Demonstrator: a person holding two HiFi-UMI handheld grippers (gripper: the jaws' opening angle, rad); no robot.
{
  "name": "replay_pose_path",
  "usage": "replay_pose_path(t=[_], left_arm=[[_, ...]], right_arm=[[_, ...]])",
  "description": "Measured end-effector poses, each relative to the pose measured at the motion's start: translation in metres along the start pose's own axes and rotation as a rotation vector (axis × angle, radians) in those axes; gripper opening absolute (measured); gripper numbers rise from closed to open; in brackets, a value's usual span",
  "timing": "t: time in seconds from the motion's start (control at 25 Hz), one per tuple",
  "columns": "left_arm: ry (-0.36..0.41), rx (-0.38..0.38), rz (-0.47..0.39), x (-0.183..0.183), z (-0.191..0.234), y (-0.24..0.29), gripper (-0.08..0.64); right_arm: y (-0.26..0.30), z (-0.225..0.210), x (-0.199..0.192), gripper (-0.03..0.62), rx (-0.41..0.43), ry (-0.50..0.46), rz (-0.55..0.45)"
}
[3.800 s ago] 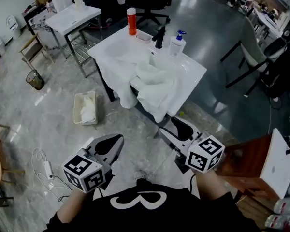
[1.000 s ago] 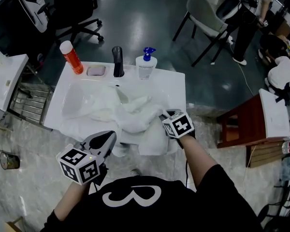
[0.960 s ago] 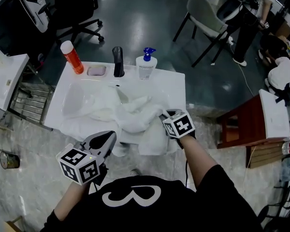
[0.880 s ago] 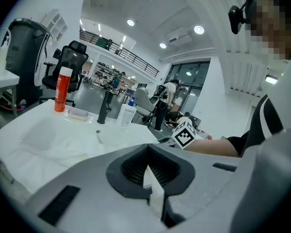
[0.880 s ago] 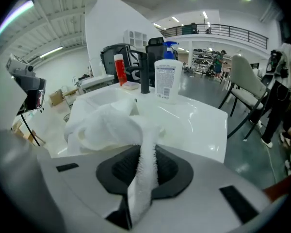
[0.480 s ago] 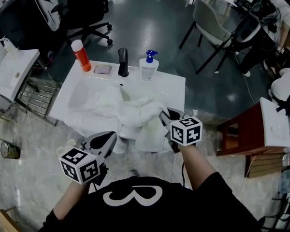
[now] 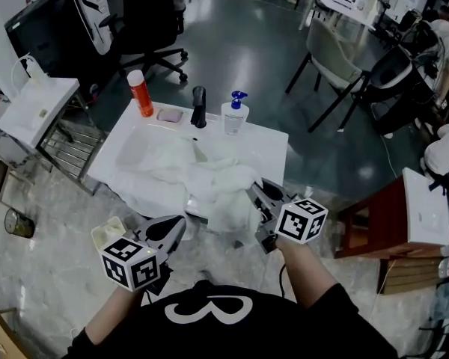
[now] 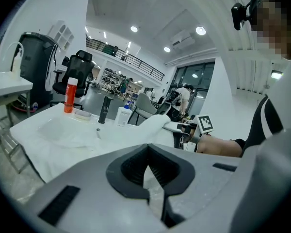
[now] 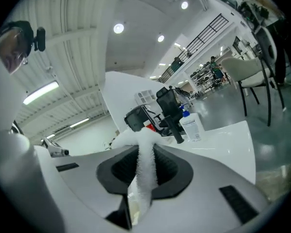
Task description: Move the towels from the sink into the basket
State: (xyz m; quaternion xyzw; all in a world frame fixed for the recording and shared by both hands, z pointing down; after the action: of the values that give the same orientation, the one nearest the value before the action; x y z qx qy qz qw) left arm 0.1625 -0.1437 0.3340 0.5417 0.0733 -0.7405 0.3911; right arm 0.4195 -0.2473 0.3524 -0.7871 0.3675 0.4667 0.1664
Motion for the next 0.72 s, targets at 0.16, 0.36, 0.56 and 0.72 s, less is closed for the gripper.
replay_pose_path(t=[0.16,0.36,0.56,0.72], left_arm=[[-0.004,0.017,-0.014,-0.009,-0.017,-0.012,0.006],[0.0,0.032,-0.032,-0.02,-0.042,-0.027,0.006],[0.011,0.047,-0.048,-0.033,-0.07,-0.046,0.006],[0.013,0.063,-0.068,-0.046,-0.094,-0.063,0.006]], right_arm=[[-0.02,0.022,0.015,0.057,0.071,0.017,-0.065],[-0.049,0.053,0.03,0.057,0.157,0.009,-0.121],[-0.085,0.086,0.037,0.057,0.242,-0.013,-0.147],[-0.116,0.108,0.035,0.057,0.295,-0.025,-0.151]])
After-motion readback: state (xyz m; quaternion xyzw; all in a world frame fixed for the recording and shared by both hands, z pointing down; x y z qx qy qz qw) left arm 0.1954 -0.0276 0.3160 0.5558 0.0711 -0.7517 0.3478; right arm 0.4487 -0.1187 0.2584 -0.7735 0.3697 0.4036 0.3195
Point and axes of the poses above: the fingertips, and each gripper's own axes: y forward along the fingers, z to its left, x out of its top, the point moved 8 cm from there along -y, backward along the fingers, and after that the axes turned 3 degrees about -z, right-handed, at the moved point
